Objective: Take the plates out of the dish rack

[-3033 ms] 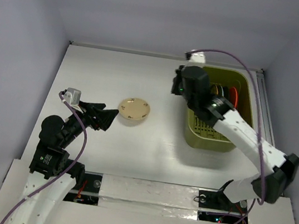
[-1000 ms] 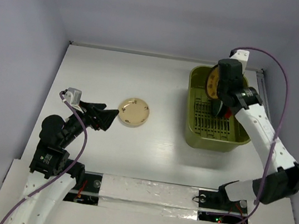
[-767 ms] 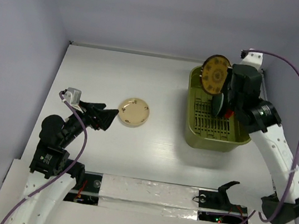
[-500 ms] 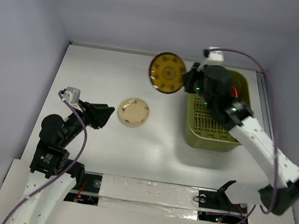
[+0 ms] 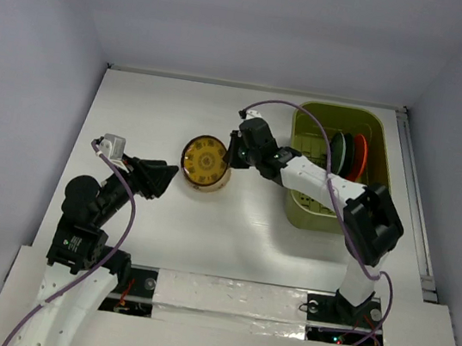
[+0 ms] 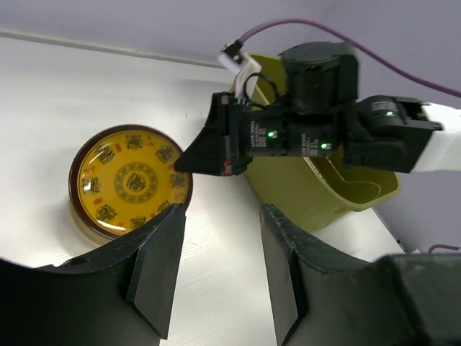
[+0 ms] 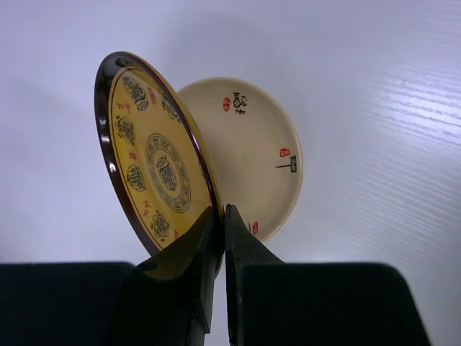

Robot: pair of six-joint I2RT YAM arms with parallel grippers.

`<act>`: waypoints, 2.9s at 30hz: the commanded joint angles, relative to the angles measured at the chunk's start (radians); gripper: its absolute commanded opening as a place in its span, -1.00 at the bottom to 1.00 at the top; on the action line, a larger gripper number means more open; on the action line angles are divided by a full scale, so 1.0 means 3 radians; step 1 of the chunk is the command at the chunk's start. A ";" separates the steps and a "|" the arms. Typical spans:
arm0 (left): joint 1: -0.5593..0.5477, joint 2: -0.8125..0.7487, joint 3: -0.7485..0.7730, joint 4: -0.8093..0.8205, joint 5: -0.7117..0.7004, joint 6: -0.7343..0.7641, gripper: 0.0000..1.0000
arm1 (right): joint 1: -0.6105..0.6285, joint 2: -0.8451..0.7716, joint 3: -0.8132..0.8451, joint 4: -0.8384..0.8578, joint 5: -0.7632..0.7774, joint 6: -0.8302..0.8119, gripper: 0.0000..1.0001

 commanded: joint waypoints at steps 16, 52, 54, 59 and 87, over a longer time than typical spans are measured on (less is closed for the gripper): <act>0.0023 -0.0048 -0.0022 0.0170 0.0063 0.0011 -0.10 | -0.0010 0.0211 0.0021 0.0139 0.0166 0.0169 0.08; -0.0008 -0.0099 -0.0022 0.0165 0.0057 0.0000 -0.27 | -0.1385 -0.1252 -0.0408 -0.1294 0.2191 -0.0787 -0.33; -0.0008 -0.0104 -0.0022 0.0165 0.0057 0.0000 -0.25 | -0.1416 -0.1201 -0.0393 -0.1268 0.2166 -0.0802 -0.33; -0.0008 -0.0104 -0.0022 0.0165 0.0057 0.0005 -0.24 | -0.1477 -0.1022 -0.0337 -0.1237 0.2145 -0.0838 -0.34; -0.0039 -0.0125 -0.0027 0.0165 0.0057 0.0000 -0.23 | -0.1294 -0.1113 0.0502 -0.1846 0.2692 -0.1124 -1.00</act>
